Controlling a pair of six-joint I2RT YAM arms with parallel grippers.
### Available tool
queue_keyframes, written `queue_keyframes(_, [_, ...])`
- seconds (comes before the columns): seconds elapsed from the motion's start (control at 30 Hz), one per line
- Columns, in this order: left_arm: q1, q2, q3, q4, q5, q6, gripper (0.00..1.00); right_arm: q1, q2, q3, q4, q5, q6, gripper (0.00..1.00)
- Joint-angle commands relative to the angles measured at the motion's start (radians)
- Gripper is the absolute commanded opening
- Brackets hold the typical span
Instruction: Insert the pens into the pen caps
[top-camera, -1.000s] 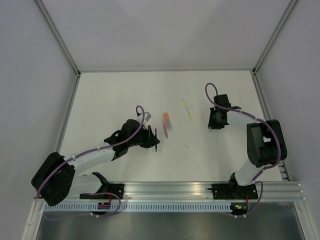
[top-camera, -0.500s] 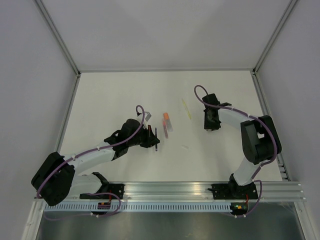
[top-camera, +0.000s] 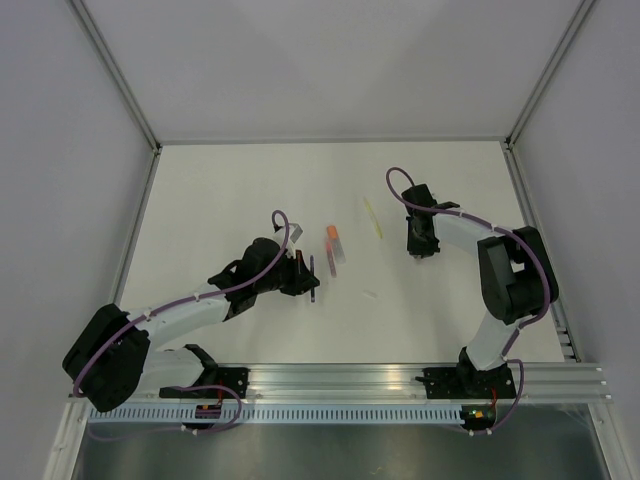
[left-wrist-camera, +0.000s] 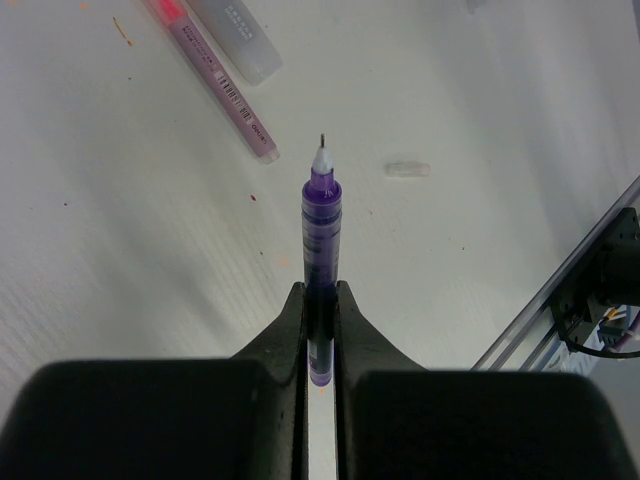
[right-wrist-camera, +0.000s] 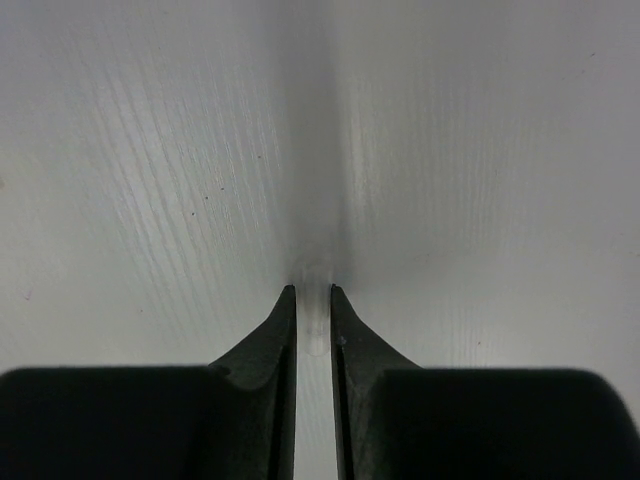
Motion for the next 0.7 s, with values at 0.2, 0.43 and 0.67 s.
queue_keyframes(0.2, [0.000, -0.028, 0.037, 0.052, 0.057, 0.060, 0.02, 0.001, 0.035, -0.004, 0.003, -0.073, -0.023, 0.00])
queue_keyframes(0.43, [-0.001, -0.060, -0.026, 0.227, 0.246, 0.050, 0.02, 0.006, -0.086, 0.007, 0.030, -0.165, -0.029, 0.00])
queue_keyframes(0.67, [-0.001, -0.067, -0.063, 0.378, 0.402, 0.022, 0.02, 0.021, -0.292, 0.020, 0.099, -0.312, -0.009, 0.00])
